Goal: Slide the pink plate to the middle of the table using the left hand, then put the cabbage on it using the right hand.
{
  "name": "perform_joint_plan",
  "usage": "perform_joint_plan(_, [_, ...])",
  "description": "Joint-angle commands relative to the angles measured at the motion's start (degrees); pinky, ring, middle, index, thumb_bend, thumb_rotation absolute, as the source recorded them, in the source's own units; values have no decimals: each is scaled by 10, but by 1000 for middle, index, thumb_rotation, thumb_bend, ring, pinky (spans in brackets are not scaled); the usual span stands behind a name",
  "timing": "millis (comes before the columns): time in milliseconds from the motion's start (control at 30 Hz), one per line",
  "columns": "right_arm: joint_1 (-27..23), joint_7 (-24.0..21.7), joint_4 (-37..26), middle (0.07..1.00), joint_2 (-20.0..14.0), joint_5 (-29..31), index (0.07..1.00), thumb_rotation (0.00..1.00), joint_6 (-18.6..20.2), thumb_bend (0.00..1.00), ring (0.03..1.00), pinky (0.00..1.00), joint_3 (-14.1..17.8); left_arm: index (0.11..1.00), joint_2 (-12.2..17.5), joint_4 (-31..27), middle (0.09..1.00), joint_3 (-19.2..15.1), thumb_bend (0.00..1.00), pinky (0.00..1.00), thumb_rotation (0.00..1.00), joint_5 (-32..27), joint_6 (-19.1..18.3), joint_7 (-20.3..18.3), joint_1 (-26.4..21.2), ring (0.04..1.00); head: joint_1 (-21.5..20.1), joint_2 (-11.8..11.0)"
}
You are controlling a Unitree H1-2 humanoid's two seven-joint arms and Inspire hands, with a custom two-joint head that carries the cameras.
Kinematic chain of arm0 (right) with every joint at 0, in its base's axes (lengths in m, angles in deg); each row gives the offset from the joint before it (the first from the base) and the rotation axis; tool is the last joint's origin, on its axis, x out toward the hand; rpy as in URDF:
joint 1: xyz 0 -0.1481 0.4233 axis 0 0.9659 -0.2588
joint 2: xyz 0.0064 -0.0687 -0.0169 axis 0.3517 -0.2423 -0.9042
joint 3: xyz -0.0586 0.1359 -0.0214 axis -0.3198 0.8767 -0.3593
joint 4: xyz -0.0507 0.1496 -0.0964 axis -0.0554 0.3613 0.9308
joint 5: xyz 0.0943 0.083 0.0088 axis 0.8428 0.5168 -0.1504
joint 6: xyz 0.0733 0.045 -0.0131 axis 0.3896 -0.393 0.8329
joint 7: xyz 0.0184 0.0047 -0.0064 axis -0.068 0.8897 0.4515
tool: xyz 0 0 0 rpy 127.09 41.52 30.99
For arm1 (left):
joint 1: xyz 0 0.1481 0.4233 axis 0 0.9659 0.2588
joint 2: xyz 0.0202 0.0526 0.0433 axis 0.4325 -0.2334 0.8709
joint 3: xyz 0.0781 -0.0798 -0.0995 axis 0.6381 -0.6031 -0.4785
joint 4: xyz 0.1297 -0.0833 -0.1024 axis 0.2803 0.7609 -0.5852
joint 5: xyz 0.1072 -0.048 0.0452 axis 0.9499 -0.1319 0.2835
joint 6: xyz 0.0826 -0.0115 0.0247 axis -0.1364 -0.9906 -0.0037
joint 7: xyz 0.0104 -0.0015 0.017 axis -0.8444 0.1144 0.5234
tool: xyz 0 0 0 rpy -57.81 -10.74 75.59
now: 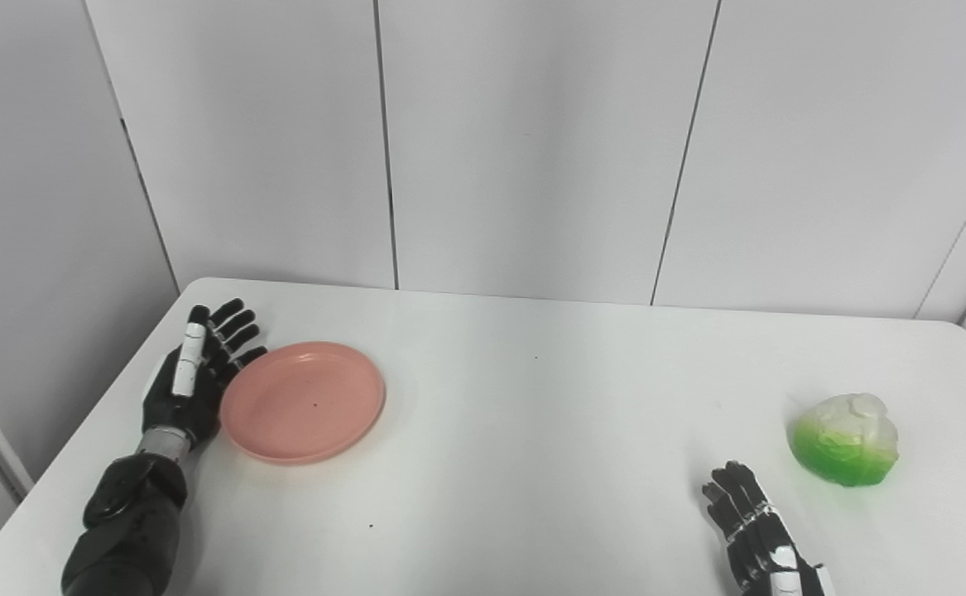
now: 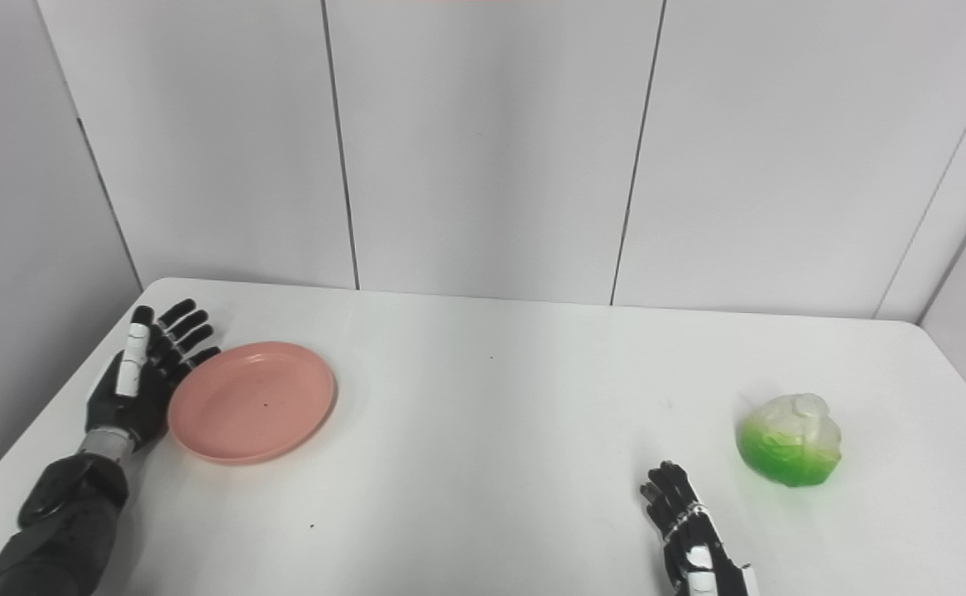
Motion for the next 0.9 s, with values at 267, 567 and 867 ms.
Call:
perform_joint_plan(267, [34,10,2,886,-2,-7,880,926,25,867,889,948,-10,768,-23,-77,809,43,974,660,794,25,-37,7,21,842,-4,5])
perform_joint_plan(567, [38,13,-5,883,0,-10,881,920,30,866,889,950,-16,768,-71,-166,848,66,935,690,780,44,-82,57,53,855,-11,13])
perform_joint_plan(867, [41,26,-16,875,8,-25,877,917,36,877,880,926,-27,698,-157,-303,916,72,864,872,766,97,-151,210,97,890,-33,22])
